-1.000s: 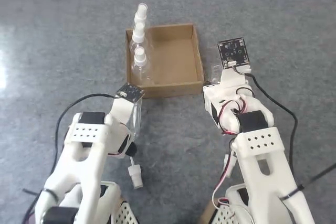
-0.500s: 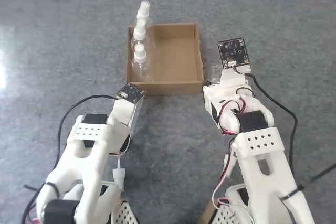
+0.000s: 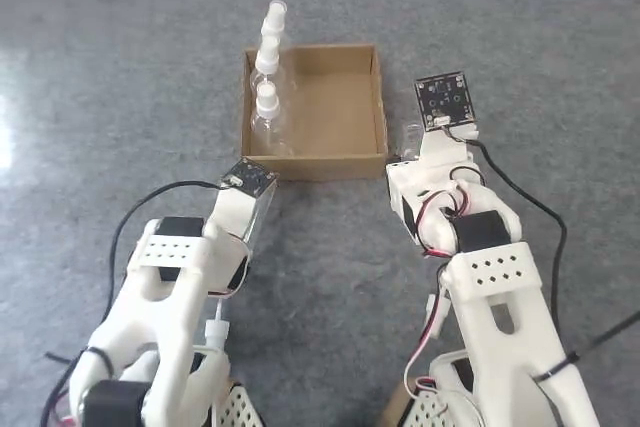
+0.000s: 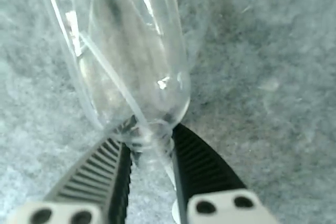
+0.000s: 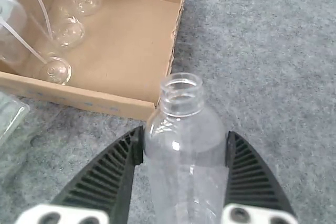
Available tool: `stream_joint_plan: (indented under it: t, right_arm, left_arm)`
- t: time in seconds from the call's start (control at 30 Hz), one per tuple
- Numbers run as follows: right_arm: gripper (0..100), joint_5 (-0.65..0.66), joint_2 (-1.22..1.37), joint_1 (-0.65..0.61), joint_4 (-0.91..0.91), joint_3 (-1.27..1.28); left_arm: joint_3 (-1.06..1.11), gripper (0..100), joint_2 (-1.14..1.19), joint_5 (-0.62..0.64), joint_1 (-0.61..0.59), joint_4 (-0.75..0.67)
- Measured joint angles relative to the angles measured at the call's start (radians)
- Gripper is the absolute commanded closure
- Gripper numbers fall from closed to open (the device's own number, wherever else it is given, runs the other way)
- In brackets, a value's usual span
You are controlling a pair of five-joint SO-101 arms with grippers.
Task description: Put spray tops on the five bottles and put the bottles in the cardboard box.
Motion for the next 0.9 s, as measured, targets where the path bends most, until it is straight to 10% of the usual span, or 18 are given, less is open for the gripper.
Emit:
stream_joint_plan:
  t: [0.33,0.9]
  right_arm:
    - [83.2,0.008,0.000,0.000,0.000,0.000]
    - [83.2,0.018,0.000,0.000,0.000,0.000]
  left_arm:
    - [0.000,88,0.000,-0.147,-0.005,0.028]
    - [-0.189,82,0.000,-0.350,-0.437,0.112]
